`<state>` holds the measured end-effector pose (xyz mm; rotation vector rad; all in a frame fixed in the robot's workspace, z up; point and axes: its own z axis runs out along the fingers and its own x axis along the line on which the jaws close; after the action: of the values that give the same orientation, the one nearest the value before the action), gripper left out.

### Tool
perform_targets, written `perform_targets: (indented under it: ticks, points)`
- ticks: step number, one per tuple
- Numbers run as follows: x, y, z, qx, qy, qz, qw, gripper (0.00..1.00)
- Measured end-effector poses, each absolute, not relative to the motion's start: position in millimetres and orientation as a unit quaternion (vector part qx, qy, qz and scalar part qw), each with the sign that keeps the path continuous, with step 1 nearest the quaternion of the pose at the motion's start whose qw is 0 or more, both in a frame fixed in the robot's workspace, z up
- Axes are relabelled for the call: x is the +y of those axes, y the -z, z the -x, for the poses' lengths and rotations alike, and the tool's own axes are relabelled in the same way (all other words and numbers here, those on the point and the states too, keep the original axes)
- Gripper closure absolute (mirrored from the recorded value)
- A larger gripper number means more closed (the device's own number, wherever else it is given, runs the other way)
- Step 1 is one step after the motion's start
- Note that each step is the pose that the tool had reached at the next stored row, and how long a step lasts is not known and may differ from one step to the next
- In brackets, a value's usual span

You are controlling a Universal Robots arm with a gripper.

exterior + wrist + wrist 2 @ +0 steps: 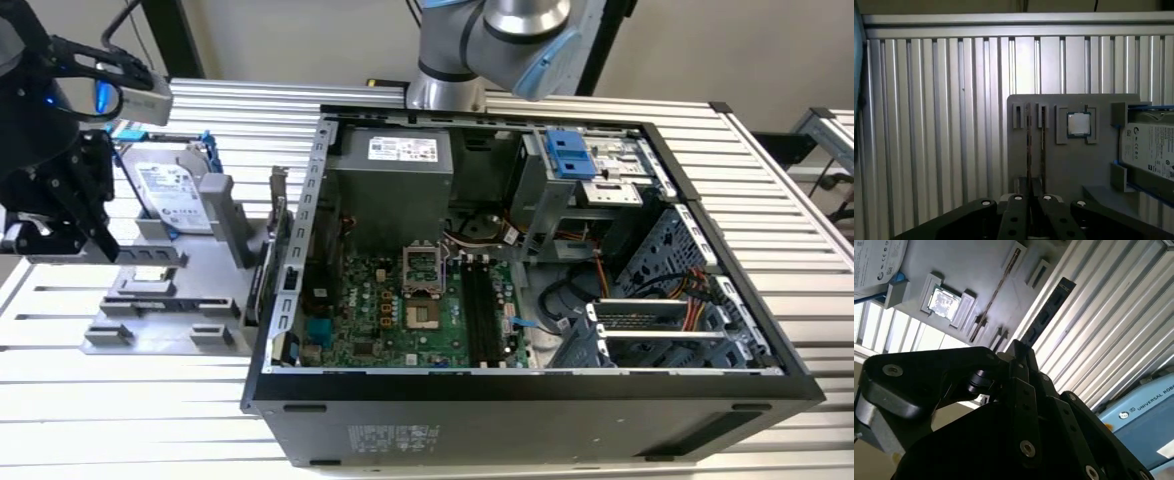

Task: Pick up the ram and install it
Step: 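Pick up the ram and move it above insertion slot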

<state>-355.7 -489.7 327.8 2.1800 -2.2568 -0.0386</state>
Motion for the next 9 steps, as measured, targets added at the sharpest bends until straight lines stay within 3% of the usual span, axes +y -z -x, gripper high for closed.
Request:
perform_targets:
  ticks: [9]
  points:
    - [-490, -343, 356, -0.719, 0.012, -0.695, 0.002, 1.0]
